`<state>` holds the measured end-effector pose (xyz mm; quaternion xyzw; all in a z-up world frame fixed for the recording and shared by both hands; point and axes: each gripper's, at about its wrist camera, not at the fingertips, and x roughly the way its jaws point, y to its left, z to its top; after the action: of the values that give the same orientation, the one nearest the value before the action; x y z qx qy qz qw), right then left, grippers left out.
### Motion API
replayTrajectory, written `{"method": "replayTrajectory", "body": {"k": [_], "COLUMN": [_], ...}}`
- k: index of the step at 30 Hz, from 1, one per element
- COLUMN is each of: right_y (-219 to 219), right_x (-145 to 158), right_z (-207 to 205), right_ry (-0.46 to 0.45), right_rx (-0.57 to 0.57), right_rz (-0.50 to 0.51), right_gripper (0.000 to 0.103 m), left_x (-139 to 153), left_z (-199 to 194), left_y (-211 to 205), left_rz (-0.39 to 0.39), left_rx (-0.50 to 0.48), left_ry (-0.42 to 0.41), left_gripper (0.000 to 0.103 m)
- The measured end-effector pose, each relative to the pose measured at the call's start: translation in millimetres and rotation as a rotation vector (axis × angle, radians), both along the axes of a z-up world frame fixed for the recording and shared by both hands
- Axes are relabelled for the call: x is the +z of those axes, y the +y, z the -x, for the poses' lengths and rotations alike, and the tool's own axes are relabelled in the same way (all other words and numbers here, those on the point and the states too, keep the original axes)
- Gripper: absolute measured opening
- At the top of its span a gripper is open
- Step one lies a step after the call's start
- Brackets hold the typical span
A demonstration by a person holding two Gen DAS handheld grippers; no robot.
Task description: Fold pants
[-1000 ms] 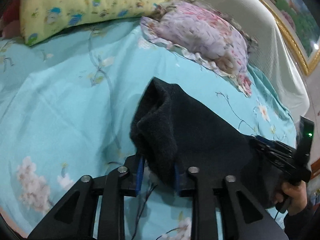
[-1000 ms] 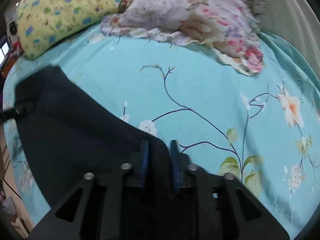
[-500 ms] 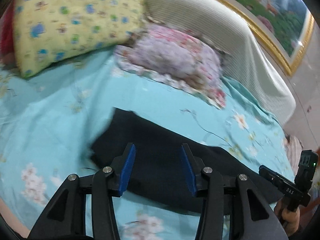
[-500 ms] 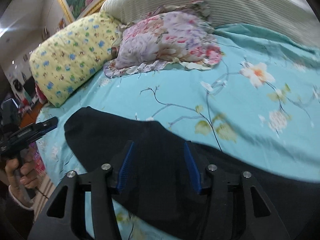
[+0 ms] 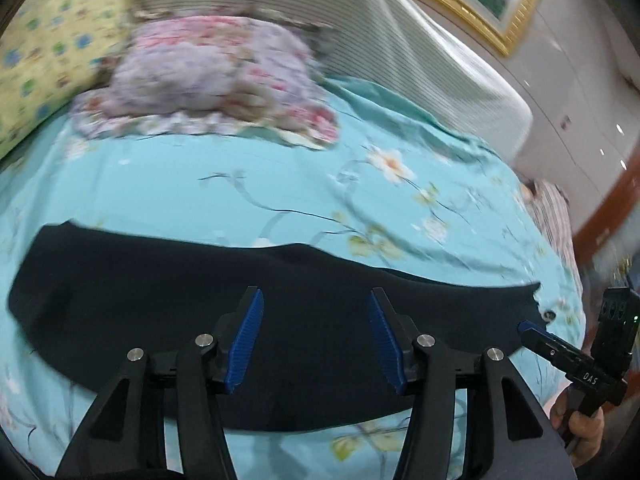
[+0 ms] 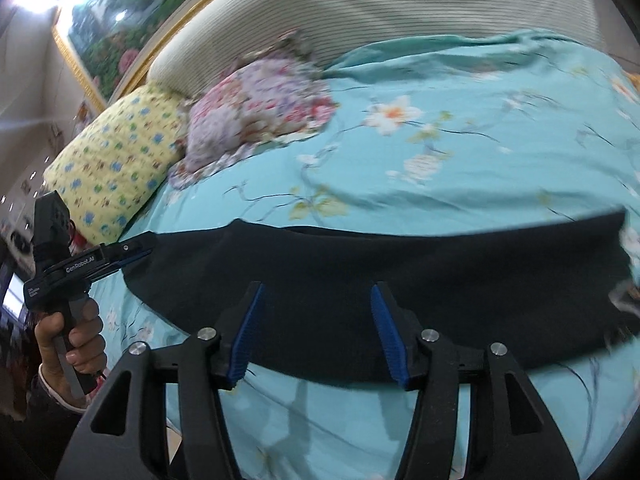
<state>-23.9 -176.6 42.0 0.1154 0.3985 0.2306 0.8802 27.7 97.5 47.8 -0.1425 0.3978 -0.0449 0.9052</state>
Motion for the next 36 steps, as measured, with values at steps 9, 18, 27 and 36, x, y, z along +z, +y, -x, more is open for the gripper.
{"method": "replayTrajectory", "body": {"k": [9, 18, 27, 36], "right_y": [-68.8, -122.8, -156.0, -180.9], "right_x": [-12.3, -26.1, -41.4, -54.3], "right_z": [32.0, 42.0, 39.1, 26.7], "right_ry": [0.022, 0.050, 0.098, 0.113], "right_rx": [-0.189, -0.348, -0.457, -0.535], "right_rz": [-0.063, -0.143, -0.227, -0.349], "right_gripper": [0.060, 0.060, 0.064, 0.065], "left_x": [-1.7, -5.2, -17.7, -36.6], "left_z": [-38.2, -72.8, -107.2, -139.0], "left_y": [-86.6, -175.6, -240.9, -293.8], "left_rz": [-0.043, -0.077, -0.084, -0.077], "left_rx": [-0.231, -0.478, -0.676, -0.803], "left_ry": [0.027, 0.057, 0.118, 0.205], "left_gripper": [0.059, 0.059, 0.060, 0.060]}}
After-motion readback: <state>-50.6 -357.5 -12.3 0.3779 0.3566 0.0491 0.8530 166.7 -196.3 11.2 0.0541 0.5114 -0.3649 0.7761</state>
